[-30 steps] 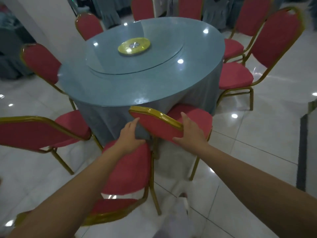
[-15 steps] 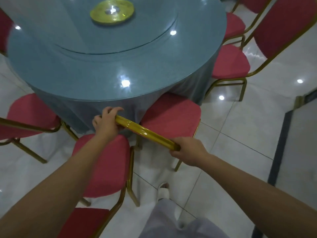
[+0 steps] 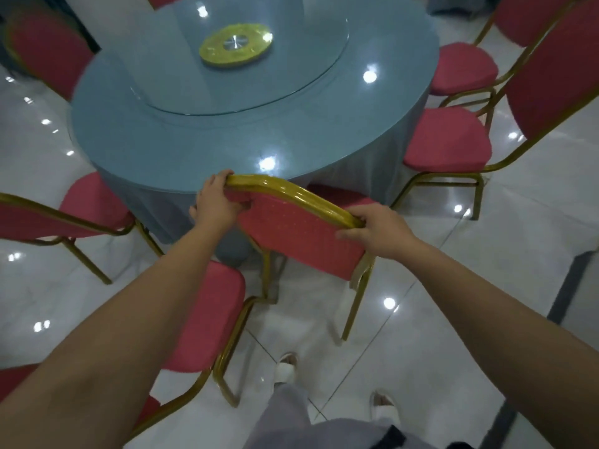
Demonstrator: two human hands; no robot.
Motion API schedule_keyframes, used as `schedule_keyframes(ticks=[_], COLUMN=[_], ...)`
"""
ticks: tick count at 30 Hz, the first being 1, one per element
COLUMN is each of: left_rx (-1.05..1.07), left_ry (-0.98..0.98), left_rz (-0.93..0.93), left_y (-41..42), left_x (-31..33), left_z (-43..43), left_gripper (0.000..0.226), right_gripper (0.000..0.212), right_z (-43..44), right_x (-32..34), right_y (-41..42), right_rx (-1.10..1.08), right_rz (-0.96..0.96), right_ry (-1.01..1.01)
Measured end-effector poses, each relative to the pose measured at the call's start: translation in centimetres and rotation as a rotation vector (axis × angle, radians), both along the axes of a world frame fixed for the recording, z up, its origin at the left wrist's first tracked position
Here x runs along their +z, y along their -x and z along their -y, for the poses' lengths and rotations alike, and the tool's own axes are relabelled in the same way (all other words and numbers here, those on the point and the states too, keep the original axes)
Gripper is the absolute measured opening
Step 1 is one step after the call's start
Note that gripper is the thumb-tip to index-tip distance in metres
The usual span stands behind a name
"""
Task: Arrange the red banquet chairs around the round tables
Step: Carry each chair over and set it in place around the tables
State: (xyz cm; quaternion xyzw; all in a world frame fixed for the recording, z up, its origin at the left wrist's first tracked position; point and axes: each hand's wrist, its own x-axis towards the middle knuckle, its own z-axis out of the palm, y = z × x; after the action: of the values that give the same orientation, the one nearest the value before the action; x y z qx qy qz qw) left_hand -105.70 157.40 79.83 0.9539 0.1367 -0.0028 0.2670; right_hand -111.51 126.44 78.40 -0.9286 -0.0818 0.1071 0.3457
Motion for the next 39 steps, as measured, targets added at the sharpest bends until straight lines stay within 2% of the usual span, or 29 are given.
schedule_keyframes(ticks=[5, 10, 12, 14, 17, 19, 20, 23, 25, 27, 29, 31, 34, 39], left_rx=[-0.008, 0.016, 0.002, -0.051, -0.231, -0.384, -0.457, -0.529, -0.523, -0.519, -0.497, -0.466, -0.463, -0.565], left_ry=[-0.075, -0.066, 0.004, 0.095, 0.005, -0.124, -0.116, 0.100, 0.200, 0.204, 0.133, 0.074, 0.003, -0.122], left_rz=[-0.014, -0.010, -0.019, -0.046, -0.146, -0.223, -0.241, -0.225, -0.265, -0.333, -0.353, -0.348, -0.368, -0.399], left_y=[0.4, 1.7, 1.8, 2.2, 4.3, 6.5, 7.7, 10.3, 10.5, 10.3, 10.0, 9.8, 9.6, 12.5], left_x=[1.0, 1.1, 1.2, 1.3, 1.1, -0.5, -1.6, -4.1, -5.4, -6.2, -7.0, -7.2, -6.8, -5.9], left_z=[4.6, 9.0, 10.6, 12.9, 17.3, 21.1, 23.2, 27.6, 28.4, 28.5, 28.8, 29.3, 29.7, 30.0], left_gripper=[0.068, 0.054, 0.053, 0.051, 0.038, 0.035, 0.033, 0.022, 0.013, 0.020, 0.032, 0.037, 0.028, 0.013], right_gripper=[0.022, 0.026, 0.029, 0.023, 0.012, 0.022, 0.024, 0.027, 0.049, 0.065, 0.058, 0.039, 0.024, 0.027], right_z=[6.1, 12.1, 13.9, 15.8, 19.5, 23.1, 25.0, 28.6, 28.6, 27.0, 25.3, 24.3, 23.9, 25.0], right_x=[1.0, 1.0, 0.8, 0.8, 0.3, -1.0, -1.7, -2.8, -2.7, -2.7, -2.8, -2.5, -1.0, 0.5], right_y=[-1.3, -1.5, -1.9, -2.5, -3.4, -2.7, -1.9, 0.2, 1.2, 2.3, 3.3, 3.4, 2.8, 4.1], right_rx=[0.007, 0.008, -0.037, -0.124, -0.276, -0.324, -0.340, -0.391, -0.298, -0.158, -0.097, -0.153, -0.215, -0.121], right_rz=[-0.014, 0.024, 0.122, 0.198, 0.106, 0.018, -0.015, -0.067, -0.033, 0.043, 0.078, 0.094, 0.083, 0.009], right_ry=[-0.059, 0.036, 0.109, 0.137, 0.109, 0.189, 0.240, 0.389, 0.536, 0.514, 0.443, 0.428, 0.443, 0.512])
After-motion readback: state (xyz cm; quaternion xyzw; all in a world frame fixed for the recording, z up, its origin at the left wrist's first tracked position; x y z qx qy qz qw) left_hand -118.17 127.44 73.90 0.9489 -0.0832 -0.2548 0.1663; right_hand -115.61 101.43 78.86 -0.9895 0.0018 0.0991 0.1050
